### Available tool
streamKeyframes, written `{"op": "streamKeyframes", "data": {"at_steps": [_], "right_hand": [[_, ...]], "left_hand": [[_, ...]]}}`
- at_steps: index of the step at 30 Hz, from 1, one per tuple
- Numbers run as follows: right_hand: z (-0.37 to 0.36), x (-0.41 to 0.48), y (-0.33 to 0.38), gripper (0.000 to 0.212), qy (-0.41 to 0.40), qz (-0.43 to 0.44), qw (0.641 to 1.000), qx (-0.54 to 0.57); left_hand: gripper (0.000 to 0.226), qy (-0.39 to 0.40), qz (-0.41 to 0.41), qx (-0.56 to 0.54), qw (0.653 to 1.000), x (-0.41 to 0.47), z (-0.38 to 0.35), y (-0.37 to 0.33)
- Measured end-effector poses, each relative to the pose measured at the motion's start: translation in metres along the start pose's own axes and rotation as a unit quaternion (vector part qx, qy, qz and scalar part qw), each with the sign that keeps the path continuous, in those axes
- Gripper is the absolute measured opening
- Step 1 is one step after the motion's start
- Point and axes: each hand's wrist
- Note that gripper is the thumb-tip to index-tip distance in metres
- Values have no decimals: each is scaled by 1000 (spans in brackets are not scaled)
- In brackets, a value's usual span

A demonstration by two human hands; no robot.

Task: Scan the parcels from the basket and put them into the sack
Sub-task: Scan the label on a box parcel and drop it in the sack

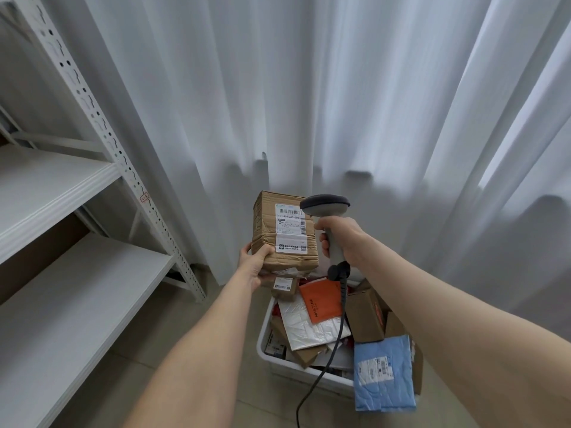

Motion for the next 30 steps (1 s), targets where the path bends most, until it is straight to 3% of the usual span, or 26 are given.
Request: {"op": "streamKeyframes", "data": {"at_steps": [5,11,19,25,30], "right_hand": [[-5,-6,-11,3,11,13,1000,-9],[-17,-7,-52,18,32,13,999,-17],[-79,-52,-177,41,103,-23,993,-50],[-148,-112,-276,26,153,-80,978,-115],[-208,-147,-343,38,186,-105,965,-151]], "left_hand": [[72,-7,2,-3,1000,-8,13,3],[62,-35,37,-5,999,-52,55,19],[55,-128,80,6,989,-164,176,88],[46,-224,94,-49,969,-254,269,145],[47,-261,127,-101,952,-310,353,179]]}}
Point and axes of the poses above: each hand's wrist, its own x-axis towards the middle knuckle, its own z-axis out of the back of the hand, y = z × x, and after that the axes turned 7 degrees about -z, right-handed
